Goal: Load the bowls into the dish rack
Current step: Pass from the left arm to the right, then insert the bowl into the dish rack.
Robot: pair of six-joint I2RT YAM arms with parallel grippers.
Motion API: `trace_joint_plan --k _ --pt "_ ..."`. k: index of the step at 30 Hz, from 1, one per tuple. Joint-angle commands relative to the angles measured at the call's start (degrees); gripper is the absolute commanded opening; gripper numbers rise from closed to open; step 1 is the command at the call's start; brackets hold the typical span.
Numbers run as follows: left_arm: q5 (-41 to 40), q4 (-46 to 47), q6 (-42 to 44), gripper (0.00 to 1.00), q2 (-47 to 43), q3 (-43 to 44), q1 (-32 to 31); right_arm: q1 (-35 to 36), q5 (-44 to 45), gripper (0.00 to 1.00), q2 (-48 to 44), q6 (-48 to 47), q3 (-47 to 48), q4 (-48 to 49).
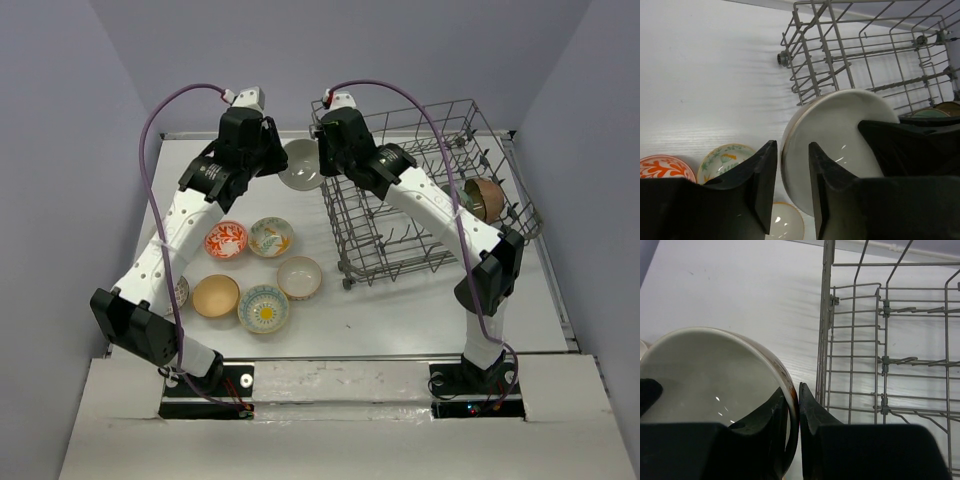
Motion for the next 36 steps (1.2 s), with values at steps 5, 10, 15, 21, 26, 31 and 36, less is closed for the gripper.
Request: trace_joint_plan --k 5,10,15,21,26,31,36 --pt "0.09 4.49 0.00 0.52 -2.77 5.13 -0.98 0.62 2.49 0.01 -4.87 -1.85 0.88 2.15" --pt "-1.05 3.79 0.17 0.52 -3.83 5.31 -1.07 0.62 6.88 0.01 -8.04 -2.90 0.88 3.29" --pt "-2.37 5.19 0.88 0.53 -6.20 3.03 -1.07 0.62 17.83 0.01 -12.34 -6.94 0.53 4.26" --pt "-3.16 7.83 1.93 0.56 -9.80 -2.59 -0.90 -2.89 34.03 0.01 -20.69 -13.97 -7.44 9.08" --pt "-2.82 8.97 2.02 0.57 -11.03 -7.25 -0.11 -9.22 41.33 0.01 -27.02 -17.40 -16.07 11.46" --pt "3.13 10.38 1.41 0.62 -11.74 -12.33 2.88 -11.16 49.59 0.01 -26.50 -27.39 -24.85 16.20" --pt "14.31 15.73 -0.27 0.62 -13.67 -20.52 9.82 -11.69 55.84 0.01 -23.08 -36.72 -29.44 24.09"
